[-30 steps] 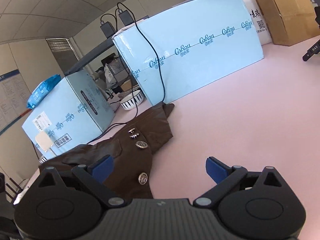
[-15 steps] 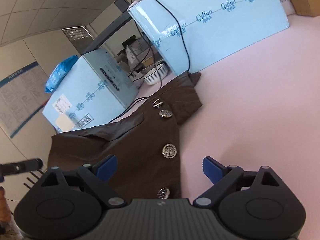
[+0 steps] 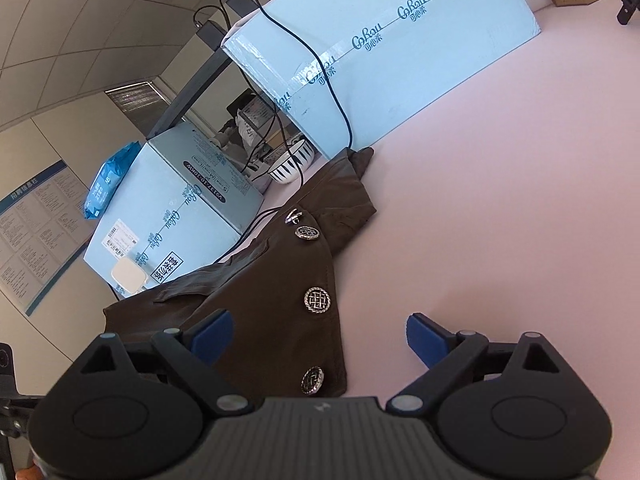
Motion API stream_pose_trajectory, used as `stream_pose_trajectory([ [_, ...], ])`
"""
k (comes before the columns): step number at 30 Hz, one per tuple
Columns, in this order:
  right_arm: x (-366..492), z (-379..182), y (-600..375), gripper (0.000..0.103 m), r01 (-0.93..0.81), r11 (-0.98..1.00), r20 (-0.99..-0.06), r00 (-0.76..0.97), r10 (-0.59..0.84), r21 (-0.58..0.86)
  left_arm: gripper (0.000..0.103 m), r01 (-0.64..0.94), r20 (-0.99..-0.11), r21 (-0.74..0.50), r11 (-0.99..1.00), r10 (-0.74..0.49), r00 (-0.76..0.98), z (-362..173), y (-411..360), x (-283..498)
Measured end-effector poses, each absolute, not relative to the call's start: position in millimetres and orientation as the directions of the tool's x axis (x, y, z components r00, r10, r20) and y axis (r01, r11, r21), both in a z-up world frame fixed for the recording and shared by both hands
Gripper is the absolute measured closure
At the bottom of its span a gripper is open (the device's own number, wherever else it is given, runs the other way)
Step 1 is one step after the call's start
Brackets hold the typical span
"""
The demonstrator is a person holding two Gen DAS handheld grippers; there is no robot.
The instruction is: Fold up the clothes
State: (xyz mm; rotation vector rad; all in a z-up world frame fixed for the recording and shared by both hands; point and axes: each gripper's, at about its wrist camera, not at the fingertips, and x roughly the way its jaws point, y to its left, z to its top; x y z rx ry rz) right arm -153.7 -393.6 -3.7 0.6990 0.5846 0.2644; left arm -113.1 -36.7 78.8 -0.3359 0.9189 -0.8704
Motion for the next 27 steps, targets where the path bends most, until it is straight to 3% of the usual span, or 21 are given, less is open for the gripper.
stream_pose_trajectory([
  [3, -153.8, -4.6, -393.2, 0.007, -0.035, 0.747, -0.418, 0.811, 0.41, 0.664, 0.003, 0.517, -0.563, -0.585, 0.624, -0.772, 0.294, 80.4, -38.1, -113.3],
  [8, -153.2, -4.2, -380.1, 0.008, -0.071, 0.775, -0.424, 0.803, 0.417, 0.628, 0.003, 0.596, -0.694, -0.465, 0.655, -0.687, 0.214, 58.0, -79.4, -118.5],
  [11, -154.7, -5.3, -371.6, 0.012, -0.092, 0.787, -0.417, 0.807, 0.417, 0.61, 0.006, 0.648, -0.682, -0.429, 0.63, -0.696, 0.224, 57.4, -93.2, -123.9],
  [14, -156.1, -6.2, -369.1, 0.013, -0.086, 0.797, -0.418, 0.815, 0.402, 0.598, 0.029, 0.691, -0.651, -0.419, 0.588, -0.725, 0.222, 61.0, -105.5, -128.6],
  [16, -158.0, -6.1, -370.4, 0.013, -0.062, 0.8, -0.419, 0.826, 0.377, 0.597, 0.069, 0.688, -0.645, -0.426, 0.587, -0.731, 0.224, 58.8, -110.9, -128.4],
  [19, -162.7, -3.9, -371.4, 0.008, -0.006, 0.824, -0.433, 0.848, 0.304, 0.567, 0.089, 0.682, -0.606, -0.466, 0.564, -0.765, 0.217, 53.8, -109.8, -129.0],
  [22, -168.6, -2.1, -367.6, 0.006, 0.043, 0.865, -0.452, 0.865, 0.218, 0.499, 0.1, 0.682, -0.565, -0.478, 0.554, -0.788, 0.245, 51.0, -102.9, -131.6],
  [27, -181.5, -6.3, -360.0, 0.007, 0.063, 0.897, -0.387, 0.913, 0.125, 0.438, 0.1, 0.619, -0.465, -0.601, 0.505, -0.851, 0.242, 39.3, -83.0, -122.1],
])
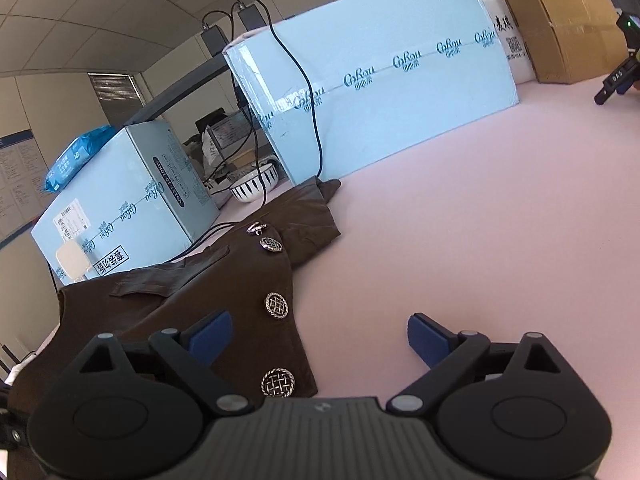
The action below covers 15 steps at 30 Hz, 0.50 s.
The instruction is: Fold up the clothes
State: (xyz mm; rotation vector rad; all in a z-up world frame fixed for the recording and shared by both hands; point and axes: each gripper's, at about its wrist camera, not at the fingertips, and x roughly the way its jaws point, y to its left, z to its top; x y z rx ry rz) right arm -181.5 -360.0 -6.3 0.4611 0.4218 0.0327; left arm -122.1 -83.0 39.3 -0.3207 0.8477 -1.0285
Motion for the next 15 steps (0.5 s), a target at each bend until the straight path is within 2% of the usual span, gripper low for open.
stream_pose_trajectory([
  [2, -188.1, -8.6, -357.1, 0.007, 0.095, 0.899, -0.349, 0.935, 0.067, 0.428, 0.1, 0.616, -0.456, -0.571, 0.543, -0.834, 0.312, 36.3, -75.4, -122.2],
  [5, -193.7, -10.2, -362.4, 0.007, 0.081, 0.885, -0.3, 0.952, 0.069, 0.459, 0.1, 0.636, -0.436, -0.501, 0.587, -0.806, 0.401, 38.7, -70.0, -128.7],
  [8, -199.1, -11.7, -368.0, 0.007, 0.062, 0.869, -0.25, 0.966, 0.072, 0.491, 0.1, 0.635, -0.469, -0.439, 0.635, -0.765, 0.441, 43.3, -75.2, -132.8],
  [15, -195.3, -12.7, -356.8, 0.007, 0.01, 0.89, -0.272, 0.954, 0.128, 0.456, 0.102, 0.598, -0.539, -0.398, 0.696, -0.705, 0.462, 42.4, -84.6, -129.0],
])
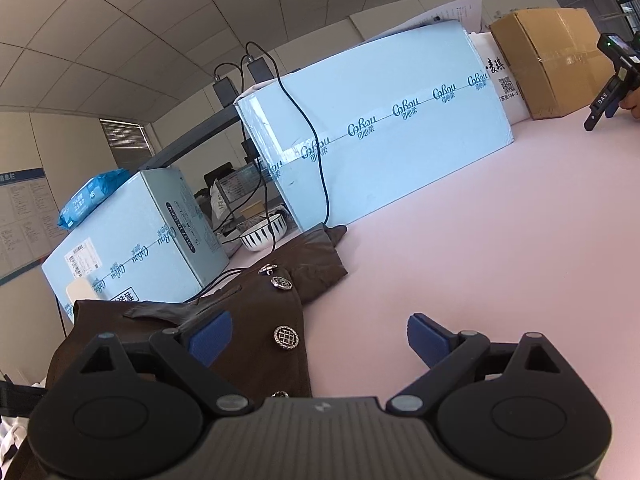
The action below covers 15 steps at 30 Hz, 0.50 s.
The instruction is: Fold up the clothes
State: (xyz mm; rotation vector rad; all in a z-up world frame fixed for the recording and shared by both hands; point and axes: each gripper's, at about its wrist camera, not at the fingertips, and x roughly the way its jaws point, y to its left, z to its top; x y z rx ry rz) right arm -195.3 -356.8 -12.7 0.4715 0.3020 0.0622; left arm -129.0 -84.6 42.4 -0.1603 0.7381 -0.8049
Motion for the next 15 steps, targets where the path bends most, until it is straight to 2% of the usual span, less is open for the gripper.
stream_pose_trajectory([
  [6, -192.7, -14.8, -356.9, 0.013, -0.008, 0.881, -0.298, 0.939, 0.169, 0.473, 0.102, 0.615, -0.427, -0.507, 0.604, -0.796, 0.429, 37.8, -74.4, -125.1],
  [11, -192.5, -21.2, -368.4, 0.016, 0.014, 0.833, -0.295, 0.939, 0.179, 0.553, 0.102, 0.642, -0.423, -0.428, 0.636, -0.769, 0.48, 49.8, -71.0, -126.6],
  [15, -191.4, -21.6, -368.9, 0.018, 0.014, 0.835, -0.307, 0.933, 0.187, 0.55, 0.102, 0.608, -0.384, -0.406, 0.682, -0.731, 0.564, 77.2, -46.9, -119.3],
])
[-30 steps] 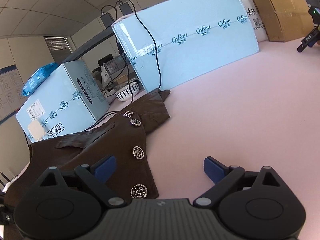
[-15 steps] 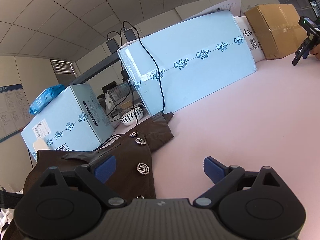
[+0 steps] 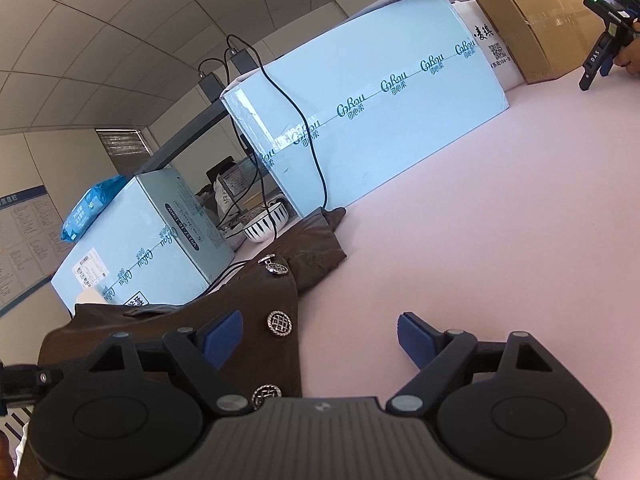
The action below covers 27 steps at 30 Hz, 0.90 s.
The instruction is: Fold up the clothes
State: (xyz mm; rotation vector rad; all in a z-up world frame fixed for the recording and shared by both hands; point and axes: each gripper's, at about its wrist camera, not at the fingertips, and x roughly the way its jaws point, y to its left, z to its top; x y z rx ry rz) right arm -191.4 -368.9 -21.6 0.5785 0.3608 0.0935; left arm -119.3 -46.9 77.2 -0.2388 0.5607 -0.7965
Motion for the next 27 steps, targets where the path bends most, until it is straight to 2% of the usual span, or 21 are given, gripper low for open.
stream_pose_trajectory([
  [6, -187.2, -20.5, -368.2, 0.019, 0.003, 0.84, -0.326, 0.922, 0.208, 0.543, 0.102, 0.491, -0.244, -0.336, 0.804, -0.578, 0.779, 137.4, 23.3, -116.5],
  [10, -177.3, -16.6, -368.0, 0.019, -0.004, 0.833, -0.346, 0.908, 0.235, 0.554, 0.102, 0.375, -0.207, -0.301, 0.877, -0.444, 0.872, 158.3, 61.3, -112.2],
  [15, -138.0, -9.0, -371.1, 0.019, 0.005, 0.77, -0.407, 0.851, 0.331, 0.638, 0.102, 0.176, -0.222, -0.318, 0.931, -0.254, 0.941, 151.3, 116.9, -100.6],
  [21, -65.4, -1.3, -369.5, 0.014, 0.053, 0.748, -0.49, 0.785, 0.378, 0.661, 0.102, -0.08, -0.296, -0.344, 0.935, -0.027, 0.955, 114.9, 189.5, -94.8],
  [24, -30.6, -3.7, -353.2, 0.013, 0.004, 0.749, -0.495, 0.752, 0.435, 0.663, 0.102, -0.124, -0.325, -0.356, 0.926, 0.002, 0.946, 97.7, 211.3, -97.3],
  [27, 2.0, -10.3, -331.2, 0.013, -0.048, 0.659, -0.451, 0.692, 0.563, 0.75, 0.102, -0.113, -0.35, -0.369, 0.922, -0.025, 0.937, 85.8, 221.4, -105.7],
])
